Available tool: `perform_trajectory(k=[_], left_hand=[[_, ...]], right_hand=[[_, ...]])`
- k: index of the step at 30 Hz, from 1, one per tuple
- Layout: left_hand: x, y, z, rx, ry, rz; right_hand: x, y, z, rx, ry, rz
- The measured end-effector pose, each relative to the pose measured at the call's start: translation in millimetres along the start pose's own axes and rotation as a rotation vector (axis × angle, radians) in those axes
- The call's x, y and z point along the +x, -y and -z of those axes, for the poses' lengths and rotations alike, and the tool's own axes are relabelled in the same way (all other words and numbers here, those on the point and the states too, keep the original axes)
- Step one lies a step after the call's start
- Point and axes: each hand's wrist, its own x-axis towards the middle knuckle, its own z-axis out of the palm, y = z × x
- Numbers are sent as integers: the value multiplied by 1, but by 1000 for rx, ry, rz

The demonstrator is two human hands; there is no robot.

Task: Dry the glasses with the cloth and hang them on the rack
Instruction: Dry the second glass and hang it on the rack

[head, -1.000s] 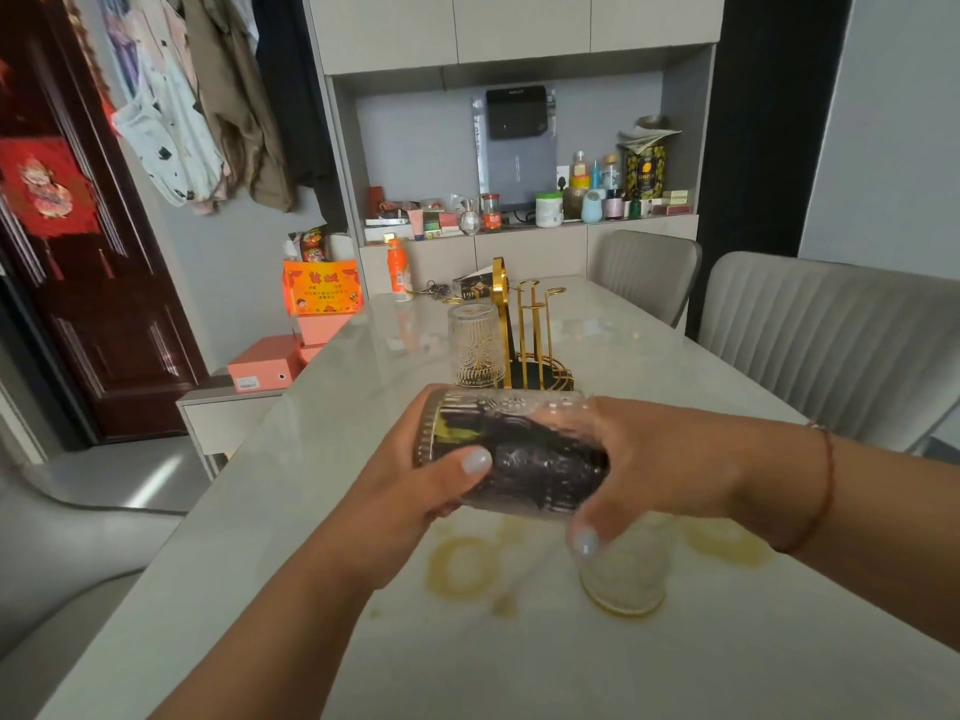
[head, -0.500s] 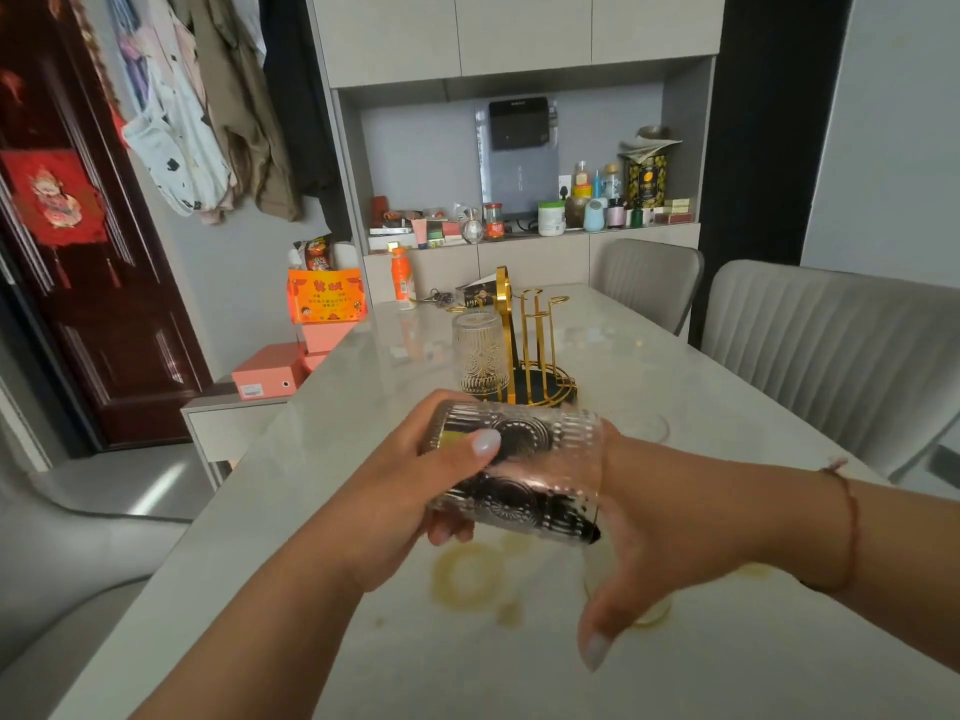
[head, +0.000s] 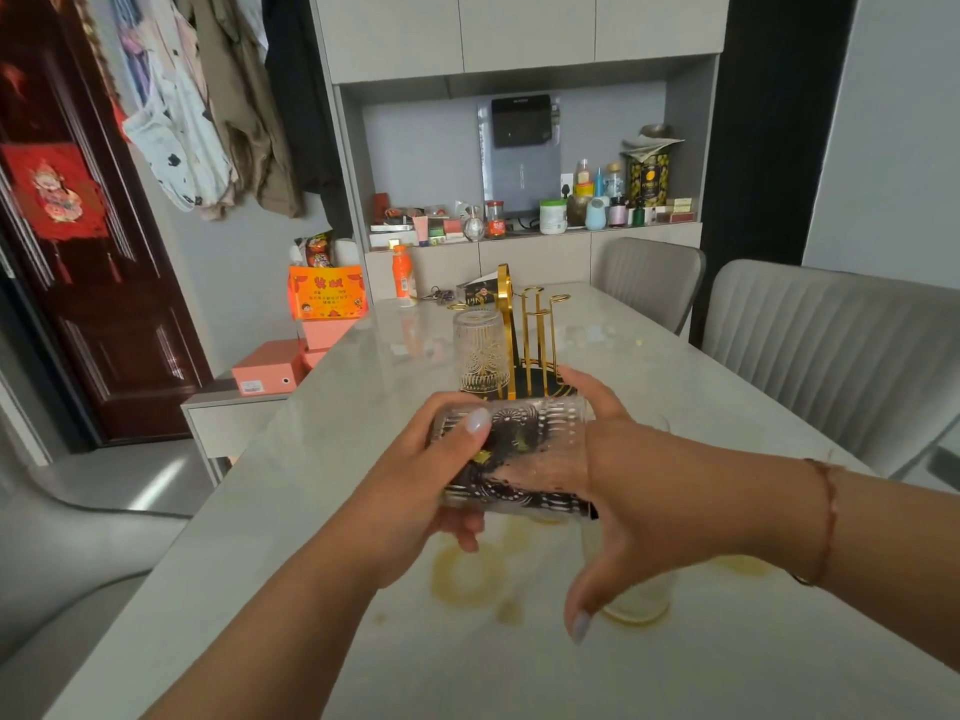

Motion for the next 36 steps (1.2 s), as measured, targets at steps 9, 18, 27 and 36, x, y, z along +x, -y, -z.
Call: perform_trajectory(k=[9,18,27,36], left_hand=[[-3,4,-4,250,-1,-308],[-8,-13,-19,1328,-69,-264],[-4,-6,-15,1439,-306,-570],[-5,5,1,1356,-421,-628]], right_hand=[[3,-15,-4,1766,58,-171],[-1,-12,-9,1626,-49,-465],[-4,-11,16,1451,-100,-483],[-20,-19,35,1365,-192,-451]])
